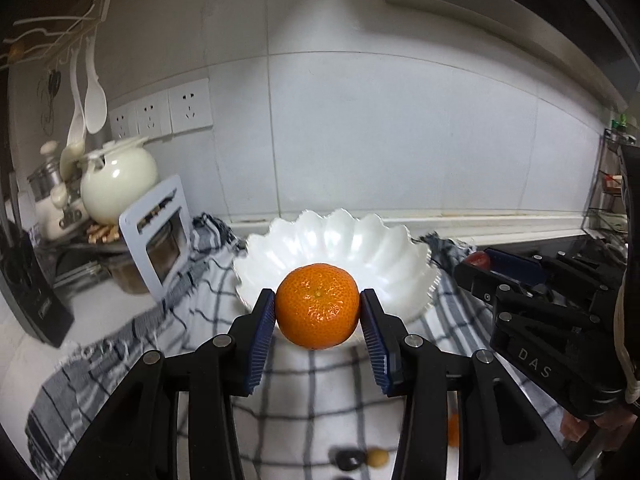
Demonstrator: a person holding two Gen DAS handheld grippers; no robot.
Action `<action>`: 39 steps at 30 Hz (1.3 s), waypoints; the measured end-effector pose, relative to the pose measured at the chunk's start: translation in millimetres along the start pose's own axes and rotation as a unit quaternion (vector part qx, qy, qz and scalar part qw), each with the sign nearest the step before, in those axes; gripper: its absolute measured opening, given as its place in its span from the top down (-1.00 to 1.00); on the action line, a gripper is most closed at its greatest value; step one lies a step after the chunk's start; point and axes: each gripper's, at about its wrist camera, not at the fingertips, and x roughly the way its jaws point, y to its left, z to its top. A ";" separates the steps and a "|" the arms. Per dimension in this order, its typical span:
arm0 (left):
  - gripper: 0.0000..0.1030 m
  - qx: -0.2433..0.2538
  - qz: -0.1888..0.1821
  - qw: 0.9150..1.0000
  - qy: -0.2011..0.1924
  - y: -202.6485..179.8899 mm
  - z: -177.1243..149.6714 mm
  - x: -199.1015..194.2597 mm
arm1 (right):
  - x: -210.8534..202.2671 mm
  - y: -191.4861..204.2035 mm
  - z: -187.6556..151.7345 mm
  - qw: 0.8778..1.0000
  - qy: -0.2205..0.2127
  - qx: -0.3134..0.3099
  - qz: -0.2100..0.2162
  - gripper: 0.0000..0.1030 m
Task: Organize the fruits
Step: 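Carry both fruits over the white bowl and open both tools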
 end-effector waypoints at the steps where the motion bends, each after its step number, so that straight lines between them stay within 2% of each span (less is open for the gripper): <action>1: 0.17 0.002 0.000 1.000 0.000 1.9 4.3 5.4 | 5.4 -0.5 3.2 1.000 0.001 -0.003 -0.002 0.38; 5: 0.17 0.010 0.005 1.000 0.010 8.8 18.3 31.1 | 31.6 -1.7 17.6 1.000 0.011 -0.015 -0.004 0.39; 10: 0.17 0.010 0.006 0.999 0.041 19.8 29.8 70.1 | 70.2 -4.1 32.6 0.999 0.037 -0.023 -0.004 0.38; 13: 0.18 0.016 0.014 0.998 0.058 23.8 32.7 92.5 | 92.9 -7.1 34.5 0.998 0.058 -0.025 -0.005 0.38; 24: 0.17 0.006 0.001 0.990 0.143 30.3 30.5 162.7 | 160.9 -13.7 29.9 0.991 0.132 -0.017 0.006 0.38; 31: 0.17 0.005 -0.005 0.985 0.173 30.7 26.9 185.6 | 188.2 -21.0 20.5 0.985 0.172 0.003 0.020 0.38; 37: 0.15 0.002 -0.012 0.981 0.193 31.1 23.8 198.4 | 196.8 -21.6 15.4 0.982 0.189 0.006 0.017 0.37; 39: 0.05 0.004 -0.011 0.980 0.197 31.1 23.1 199.4 | 197.4 -21.5 15.3 0.981 0.191 0.005 0.015 0.30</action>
